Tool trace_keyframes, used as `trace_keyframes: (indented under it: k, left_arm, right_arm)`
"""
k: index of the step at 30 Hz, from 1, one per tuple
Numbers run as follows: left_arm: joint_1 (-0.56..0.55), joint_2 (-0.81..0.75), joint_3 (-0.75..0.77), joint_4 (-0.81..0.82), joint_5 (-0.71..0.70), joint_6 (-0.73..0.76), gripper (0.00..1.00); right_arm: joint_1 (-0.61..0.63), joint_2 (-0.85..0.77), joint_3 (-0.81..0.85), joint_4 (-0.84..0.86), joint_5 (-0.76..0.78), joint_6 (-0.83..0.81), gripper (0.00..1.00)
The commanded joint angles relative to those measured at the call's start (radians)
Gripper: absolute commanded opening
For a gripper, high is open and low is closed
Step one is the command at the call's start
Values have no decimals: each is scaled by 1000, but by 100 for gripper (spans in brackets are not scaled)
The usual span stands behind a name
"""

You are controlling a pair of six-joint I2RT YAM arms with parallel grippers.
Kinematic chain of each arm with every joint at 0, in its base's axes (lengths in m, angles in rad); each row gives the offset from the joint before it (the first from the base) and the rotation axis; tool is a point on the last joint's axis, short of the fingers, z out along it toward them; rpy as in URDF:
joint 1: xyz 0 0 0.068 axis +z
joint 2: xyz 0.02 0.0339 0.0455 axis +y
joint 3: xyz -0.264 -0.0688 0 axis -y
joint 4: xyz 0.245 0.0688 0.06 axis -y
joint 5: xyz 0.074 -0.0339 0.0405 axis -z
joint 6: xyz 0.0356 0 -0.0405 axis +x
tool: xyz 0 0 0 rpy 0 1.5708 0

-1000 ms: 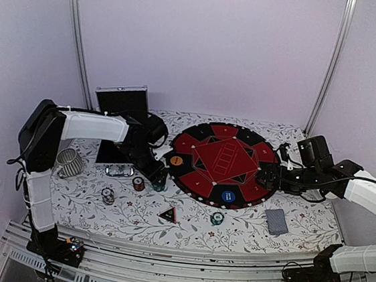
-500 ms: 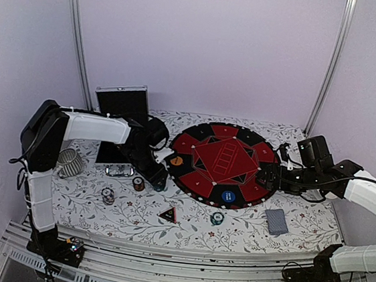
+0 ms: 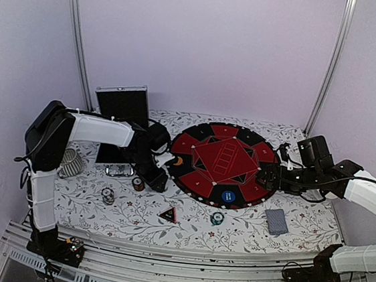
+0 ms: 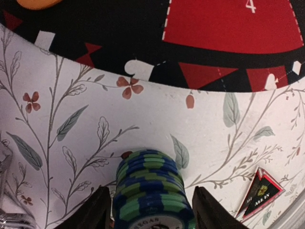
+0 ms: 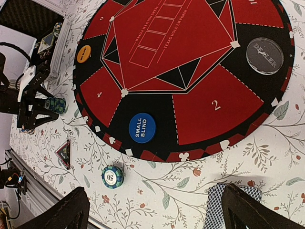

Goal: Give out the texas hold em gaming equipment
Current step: Pick up the pile of poker chips from the pile of poker chips.

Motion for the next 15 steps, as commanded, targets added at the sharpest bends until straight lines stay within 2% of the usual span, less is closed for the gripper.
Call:
trace_keyframes:
  k: [1, 11, 15]
  left_arm:
    - [-10, -14, 27, -2, -11, 7, 60]
    - [-13, -28, 35, -2, -11, 3, 53]
    - [-15, -28, 29, -4, -4, 6, 45]
  right_arm:
    - [-1, -9, -1, -1, 10, -6, 99]
    - [-1, -8, -4, -2, 11, -9, 99]
    - [-2, -7, -2, -4, 9, -11, 99]
